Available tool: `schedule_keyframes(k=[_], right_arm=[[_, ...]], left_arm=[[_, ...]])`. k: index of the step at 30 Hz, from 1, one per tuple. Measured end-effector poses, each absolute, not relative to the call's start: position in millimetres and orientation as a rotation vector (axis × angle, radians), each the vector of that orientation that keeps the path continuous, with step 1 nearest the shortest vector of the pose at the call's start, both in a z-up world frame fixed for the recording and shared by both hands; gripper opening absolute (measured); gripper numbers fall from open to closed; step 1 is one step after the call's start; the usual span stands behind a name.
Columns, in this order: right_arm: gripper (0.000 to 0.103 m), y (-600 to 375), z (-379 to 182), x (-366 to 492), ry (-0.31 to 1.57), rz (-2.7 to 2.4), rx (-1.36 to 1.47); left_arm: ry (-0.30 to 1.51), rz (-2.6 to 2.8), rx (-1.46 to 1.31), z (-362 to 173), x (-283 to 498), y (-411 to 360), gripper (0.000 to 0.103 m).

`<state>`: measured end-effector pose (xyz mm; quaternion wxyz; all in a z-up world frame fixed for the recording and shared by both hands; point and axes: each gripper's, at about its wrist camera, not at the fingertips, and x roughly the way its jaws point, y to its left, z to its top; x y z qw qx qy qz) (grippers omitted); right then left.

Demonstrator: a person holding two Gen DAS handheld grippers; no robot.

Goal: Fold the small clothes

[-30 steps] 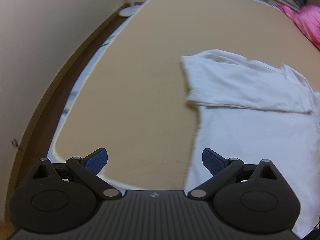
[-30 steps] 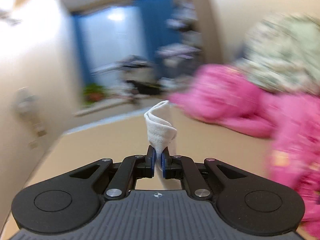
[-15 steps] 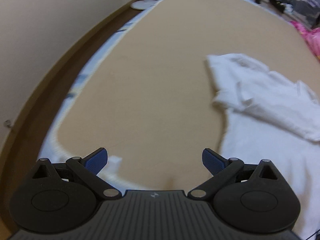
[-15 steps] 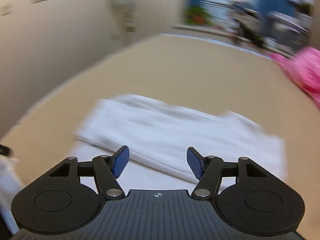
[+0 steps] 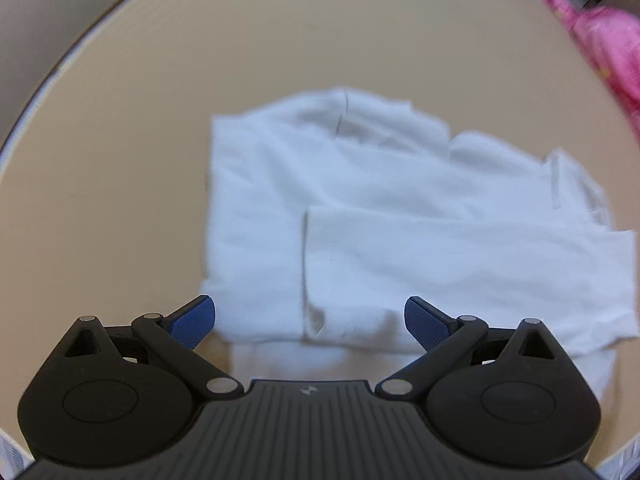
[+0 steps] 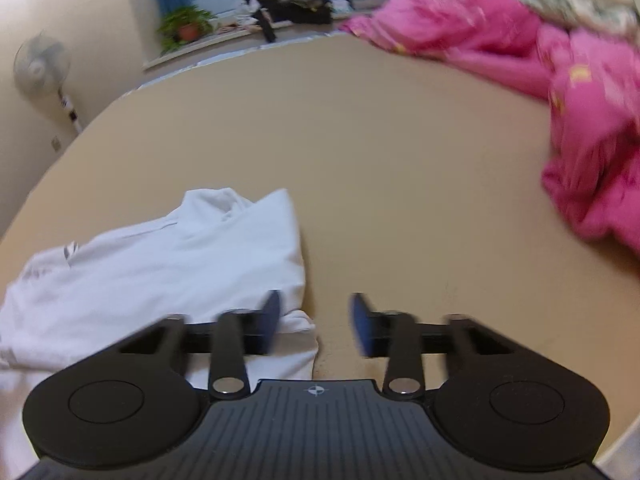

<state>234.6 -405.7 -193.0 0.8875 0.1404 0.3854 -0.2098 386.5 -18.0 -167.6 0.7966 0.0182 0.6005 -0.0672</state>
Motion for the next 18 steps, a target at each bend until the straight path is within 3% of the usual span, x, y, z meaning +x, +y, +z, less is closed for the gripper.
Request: schedule_keyframes(k=[3,5,7,9,10,12,13,14,18], right_arm=[[0.032,-406,-209,239,0.864,-0.421,0.239],[0.038,-390,-221,247,0.945,-0.408,0.082],[0.038,-372,-235,251,0.973,-0.385,-0.068],[0.038,-359,-240,253,0.942,-0.359,-0.13],[0.037,-352,-240,254,0.912,-0.346,-0.152],[0.031,-340,-239,256,0.873,-0.306,-0.207],[0.016,-333,-240,258,0.868,-0.292,-0.257],[0.011,-326,-242,260,0.873,-0.281,-0.311],[0.009,-319,-240,250,0.883,-0.258,-0.355]], left_arm=[[1.349,-0.093,0.107,-190,391,-33,0.102],[1.327,-0.083,0.15,-189,387,-42,0.099],[1.282,-0.076,0.188,-180,379,-48,0.073],[1.264,-0.055,0.246,-172,374,-51,0.016],[1.264,-0.049,0.25,-167,372,-51,0.005],[1.255,-0.06,0.2,-156,372,-46,0.0],[1.233,-0.062,0.196,-149,370,-44,0.0],[1.208,-0.065,0.193,-139,373,-44,0.0],[1.123,-0.097,0.132,-101,372,-36,0.0]])
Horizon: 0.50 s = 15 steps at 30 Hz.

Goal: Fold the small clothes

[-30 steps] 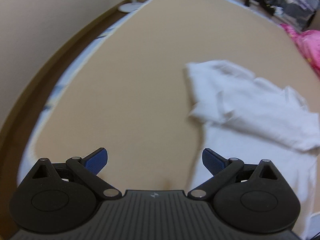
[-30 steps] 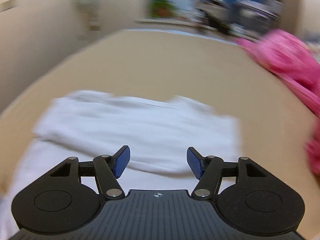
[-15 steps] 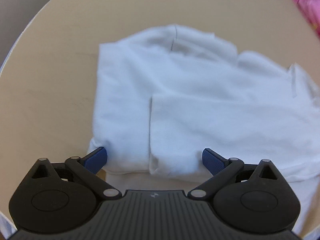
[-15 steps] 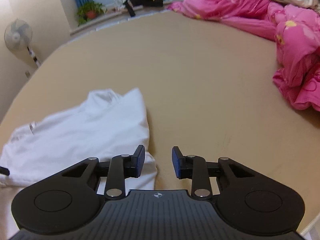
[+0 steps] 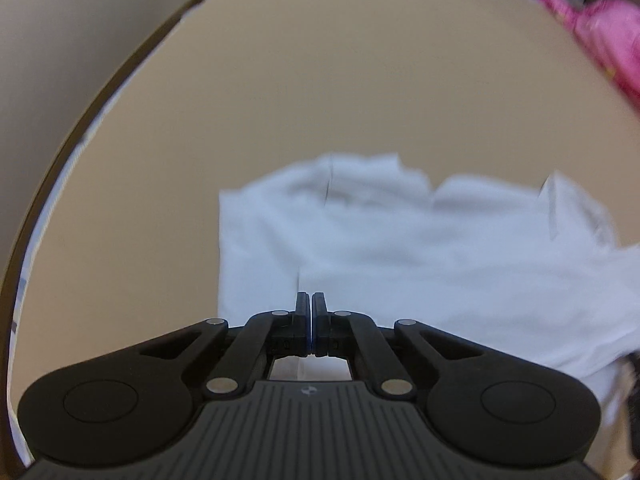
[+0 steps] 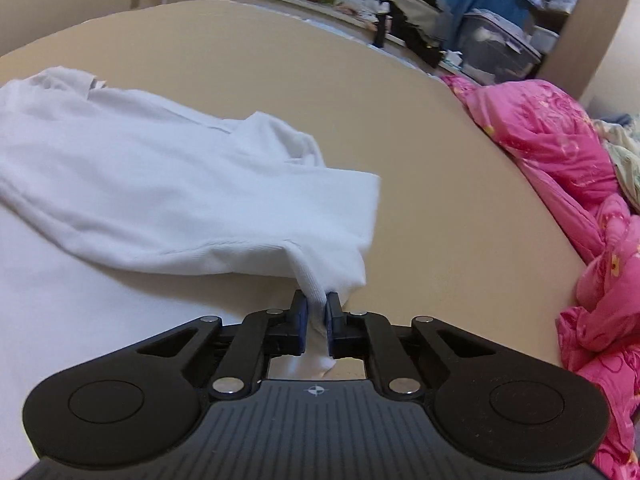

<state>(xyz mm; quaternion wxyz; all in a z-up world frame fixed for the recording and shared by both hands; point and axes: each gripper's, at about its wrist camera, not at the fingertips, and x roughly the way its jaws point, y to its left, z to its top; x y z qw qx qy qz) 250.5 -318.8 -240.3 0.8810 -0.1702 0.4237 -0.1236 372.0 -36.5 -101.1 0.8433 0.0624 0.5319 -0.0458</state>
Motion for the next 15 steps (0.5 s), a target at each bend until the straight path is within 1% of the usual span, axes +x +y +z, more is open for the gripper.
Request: schedule_keyframes(k=[3,4,5,7,8,9,12,14,15], right_arm=[[0.009,-319,-234,241,0.859,-0.254,-0.351],[0.009,-319,-234,239,0.866,-0.254,-0.353],[0.009,-320,-236,239,0.877,-0.254,-0.356],[0.009,-324,-243,242,0.903,-0.259,-0.349],[0.009,-326,-247,244,0.916,-0.266,-0.346],[0.009,-329,-252,246,0.932,-0.273,-0.348],[0.008,-334,-264,246,0.965,-0.273,-0.372],[0.008,-331,-265,246,0.971,-0.253,-0.415],[0.008,-329,-266,246,0.977,-0.242,-0.435]], left_arm=[[1.044,-0.112,0.094,-74,374,-30,0.0],[1.047,-0.117,0.091,-73,375,-28,0.0],[1.063,-0.127,0.082,-75,377,-26,0.002],[1.132,-0.156,0.043,-88,382,-19,0.015],[1.167,-0.165,0.023,-97,383,-16,0.029],[1.187,-0.171,0.01,-107,383,-15,0.04],[1.194,-0.17,0.054,-124,372,-17,0.06],[1.223,-0.18,0.085,-143,370,-22,0.064],[1.245,-0.181,0.098,-151,371,-23,0.064]])
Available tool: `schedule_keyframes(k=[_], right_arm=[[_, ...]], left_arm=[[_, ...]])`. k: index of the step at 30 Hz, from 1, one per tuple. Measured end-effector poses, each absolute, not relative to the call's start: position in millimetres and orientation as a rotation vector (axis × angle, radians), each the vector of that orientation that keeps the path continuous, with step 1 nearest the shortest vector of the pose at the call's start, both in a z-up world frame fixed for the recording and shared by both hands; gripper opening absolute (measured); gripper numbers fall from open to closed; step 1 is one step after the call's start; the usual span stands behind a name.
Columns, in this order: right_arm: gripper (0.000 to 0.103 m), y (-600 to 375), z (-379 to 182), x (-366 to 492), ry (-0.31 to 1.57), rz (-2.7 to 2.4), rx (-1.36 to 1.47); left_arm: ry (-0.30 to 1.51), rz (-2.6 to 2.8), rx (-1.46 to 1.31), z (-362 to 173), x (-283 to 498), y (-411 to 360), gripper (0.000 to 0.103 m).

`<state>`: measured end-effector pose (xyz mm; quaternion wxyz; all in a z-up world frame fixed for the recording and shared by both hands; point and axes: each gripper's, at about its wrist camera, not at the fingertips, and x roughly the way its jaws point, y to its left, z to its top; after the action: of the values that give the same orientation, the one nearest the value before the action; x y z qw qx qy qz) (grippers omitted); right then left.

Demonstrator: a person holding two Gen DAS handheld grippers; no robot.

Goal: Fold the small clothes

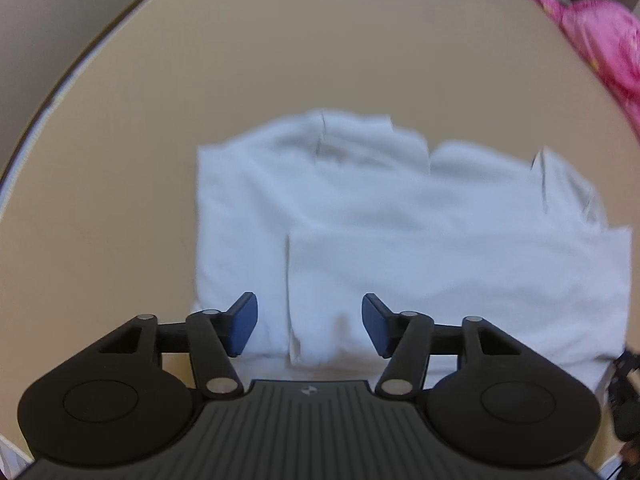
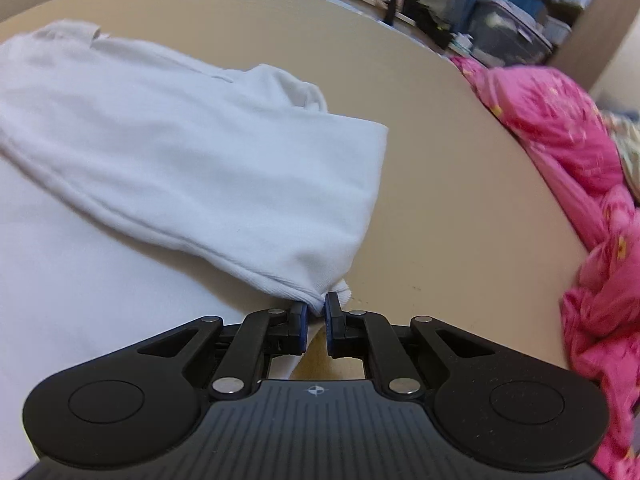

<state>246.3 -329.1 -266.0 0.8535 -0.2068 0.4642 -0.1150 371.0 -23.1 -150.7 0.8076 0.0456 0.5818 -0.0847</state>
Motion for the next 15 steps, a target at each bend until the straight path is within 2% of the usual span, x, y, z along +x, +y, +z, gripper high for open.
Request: schedule_keyframes(k=[4,5,6,7,8,12,15], right_arm=[[0.009,-326,-259,243,1.023,-0.188,-0.462],[0.009,-328,-252,243,1.046,-0.189,-0.416],[0.009,-333,-242,243,1.071,-0.209,-0.333],[0.009,-339,-230,243,1.067,-0.233,-0.241],[0.011,-344,-215,241,1.025,-0.242,-0.164],[0.011,-353,-188,251,0.904,-0.274,-0.051],[0.011,-355,-202,268,0.91,-0.28,-0.033]], left_arm=[[1.32,-0.225,0.164,-180,369,-38,0.063],[1.309,-0.222,0.197,-183,365,-42,0.057],[1.276,-0.226,0.235,-182,360,-46,0.033],[1.239,-0.224,0.28,-178,355,-50,0.018],[1.205,-0.216,0.321,-175,352,-54,0.011],[1.134,-0.21,0.329,-157,346,-55,0.007],[1.075,-0.204,0.284,-125,344,-54,0.007]])
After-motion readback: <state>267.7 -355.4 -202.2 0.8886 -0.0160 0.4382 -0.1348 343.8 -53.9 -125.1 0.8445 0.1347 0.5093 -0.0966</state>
